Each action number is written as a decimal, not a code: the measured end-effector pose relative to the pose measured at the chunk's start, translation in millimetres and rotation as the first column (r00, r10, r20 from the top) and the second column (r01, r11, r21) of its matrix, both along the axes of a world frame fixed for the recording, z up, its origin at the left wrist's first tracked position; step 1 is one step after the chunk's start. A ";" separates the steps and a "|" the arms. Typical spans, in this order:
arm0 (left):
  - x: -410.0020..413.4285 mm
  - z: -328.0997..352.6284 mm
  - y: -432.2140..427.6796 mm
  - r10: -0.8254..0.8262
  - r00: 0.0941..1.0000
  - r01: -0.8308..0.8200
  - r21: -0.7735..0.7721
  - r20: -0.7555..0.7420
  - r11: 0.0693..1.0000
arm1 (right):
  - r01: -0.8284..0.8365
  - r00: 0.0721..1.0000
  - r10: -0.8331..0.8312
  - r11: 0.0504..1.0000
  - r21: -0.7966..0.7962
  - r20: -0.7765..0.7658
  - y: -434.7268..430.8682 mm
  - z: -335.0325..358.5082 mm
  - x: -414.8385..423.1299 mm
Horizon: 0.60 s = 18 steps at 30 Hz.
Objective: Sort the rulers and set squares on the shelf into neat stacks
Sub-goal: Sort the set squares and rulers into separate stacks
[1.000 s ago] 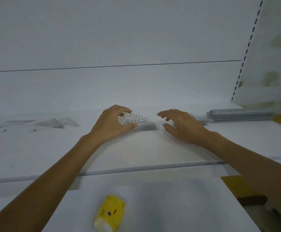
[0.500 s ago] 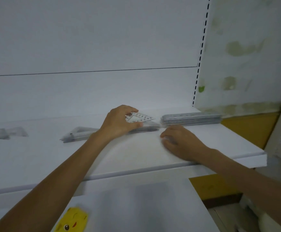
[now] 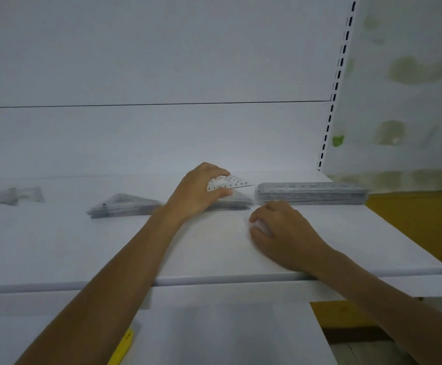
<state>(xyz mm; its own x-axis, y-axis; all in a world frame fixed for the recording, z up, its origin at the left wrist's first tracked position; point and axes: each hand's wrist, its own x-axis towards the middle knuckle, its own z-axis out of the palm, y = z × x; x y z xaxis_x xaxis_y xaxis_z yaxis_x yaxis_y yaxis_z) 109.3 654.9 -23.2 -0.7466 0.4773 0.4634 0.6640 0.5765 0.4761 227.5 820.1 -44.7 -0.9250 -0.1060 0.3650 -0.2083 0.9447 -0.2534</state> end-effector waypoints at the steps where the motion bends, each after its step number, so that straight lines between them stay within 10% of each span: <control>1: -1.0 -1.4 -1.0 -0.009 1.000 0.009 -0.017 0.000 1.000 | -0.004 1.000 0.004 1.000 -0.002 -0.004 0.2 -0.6 -0.3; 18: -11.5 -19.9 3.8 0.007 1.000 -0.007 -0.143 -0.002 0.990 | -0.005 0.998 0.006 1.000 0.015 -0.059 1.7 -5.4 -4.4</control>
